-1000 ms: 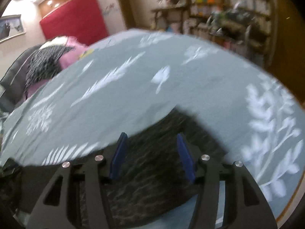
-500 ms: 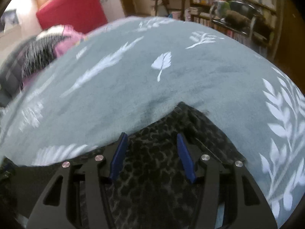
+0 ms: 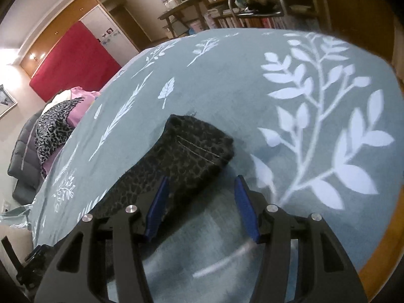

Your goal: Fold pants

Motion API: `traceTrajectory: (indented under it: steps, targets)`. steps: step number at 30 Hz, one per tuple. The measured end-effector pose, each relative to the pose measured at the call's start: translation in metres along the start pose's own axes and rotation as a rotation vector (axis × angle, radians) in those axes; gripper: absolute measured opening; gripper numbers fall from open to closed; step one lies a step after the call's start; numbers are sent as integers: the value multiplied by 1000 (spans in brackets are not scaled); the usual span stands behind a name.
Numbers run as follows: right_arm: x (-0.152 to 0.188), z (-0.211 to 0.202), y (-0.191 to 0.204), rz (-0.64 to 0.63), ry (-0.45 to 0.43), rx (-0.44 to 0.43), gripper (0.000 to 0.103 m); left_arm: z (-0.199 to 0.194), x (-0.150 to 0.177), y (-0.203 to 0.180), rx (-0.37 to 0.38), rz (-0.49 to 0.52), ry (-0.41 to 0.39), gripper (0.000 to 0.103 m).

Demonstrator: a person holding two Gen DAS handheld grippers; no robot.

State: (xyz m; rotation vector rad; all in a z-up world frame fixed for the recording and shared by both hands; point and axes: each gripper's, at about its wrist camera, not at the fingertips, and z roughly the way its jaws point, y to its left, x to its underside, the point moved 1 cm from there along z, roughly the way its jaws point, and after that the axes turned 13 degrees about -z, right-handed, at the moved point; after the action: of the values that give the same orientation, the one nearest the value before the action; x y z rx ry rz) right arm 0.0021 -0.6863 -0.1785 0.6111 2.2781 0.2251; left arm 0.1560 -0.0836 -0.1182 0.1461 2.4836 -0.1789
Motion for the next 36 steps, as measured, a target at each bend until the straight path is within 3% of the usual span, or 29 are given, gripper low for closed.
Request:
traceTrajectory:
  steps: [4,6,9,10,12,14,17,21,27,31,36]
  targets:
    - [-9,24,-2,-41,-18,20,56,-3,3,2,-1,-2,9,80]
    - [-15,31,-3,-41,-28,14,60,-1,7,4,-5,-10,25,80]
    - [-18,33,-1,-44,-30,23,58,2,11,6,-5,-25,44,80]
    - [-17,31,1,-51,-30,24,53,3,11,7,-5,-27,46,80]
    - [-15,28,1,-41,-26,-6,28,3,12,7,-4,-27,45,80]
    - [-14,24,-2,-4,-21,-57,14,2,11,6,-3,-21,41,80]
    - [-21,10,6,-4,-52,-84,9,-1,7,5,-6,-6,30,80]
    - [-37,-13,43,-96,-105,-124,8,-8,4,7,-7,-13,15,80]
    - [-45,-48,135,-331,-154,-226,8,-19,4,18,4,-47,2,80]
    - [-30,-61,192,-423,-144,-340,8,-27,6,28,10,-67,-9,80]
    - [12,-57,276,-537,-67,-493,8,-37,12,47,24,-114,-14,80]
